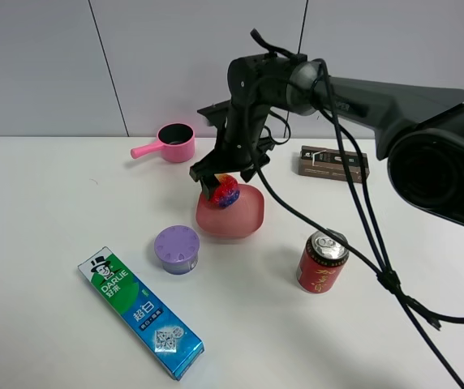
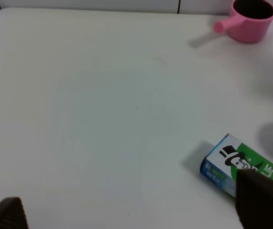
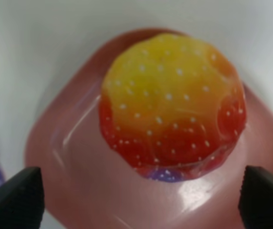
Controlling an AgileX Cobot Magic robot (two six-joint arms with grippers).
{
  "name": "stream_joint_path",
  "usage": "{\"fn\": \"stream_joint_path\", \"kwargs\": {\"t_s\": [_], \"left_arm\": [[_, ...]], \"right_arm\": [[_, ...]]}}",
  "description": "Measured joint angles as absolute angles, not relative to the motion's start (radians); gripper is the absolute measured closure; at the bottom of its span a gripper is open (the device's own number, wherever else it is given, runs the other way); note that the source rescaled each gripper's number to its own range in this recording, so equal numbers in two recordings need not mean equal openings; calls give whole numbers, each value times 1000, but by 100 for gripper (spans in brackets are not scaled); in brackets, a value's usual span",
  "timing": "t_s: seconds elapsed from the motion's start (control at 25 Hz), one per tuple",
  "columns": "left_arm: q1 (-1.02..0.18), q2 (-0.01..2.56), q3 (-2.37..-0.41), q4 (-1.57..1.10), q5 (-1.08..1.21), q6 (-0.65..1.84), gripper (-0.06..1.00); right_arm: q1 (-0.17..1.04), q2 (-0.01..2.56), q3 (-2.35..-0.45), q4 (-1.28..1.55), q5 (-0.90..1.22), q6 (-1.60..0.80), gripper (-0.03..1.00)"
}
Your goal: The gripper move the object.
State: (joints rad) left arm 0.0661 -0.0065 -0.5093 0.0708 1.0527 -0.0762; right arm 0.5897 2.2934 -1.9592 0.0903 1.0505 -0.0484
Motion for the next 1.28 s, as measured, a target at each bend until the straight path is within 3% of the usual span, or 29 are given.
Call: {"fn": "stream_joint_path", "kwargs": {"t_s": [0.52,0.92,1.28], "left_arm": [[66,-6,-509,73,1053,-76,-6],[66,-6,-509,73,1053,-76,-6],[66,-6,-509,75,1053,-76,-6]], "right_arm": [[580,1813,-1959,-143,1060,-7,-3],[326,1491,-1960,-404,1213,22,-3],[291,1263,-1961,-418,1218,-31,-3]]}}
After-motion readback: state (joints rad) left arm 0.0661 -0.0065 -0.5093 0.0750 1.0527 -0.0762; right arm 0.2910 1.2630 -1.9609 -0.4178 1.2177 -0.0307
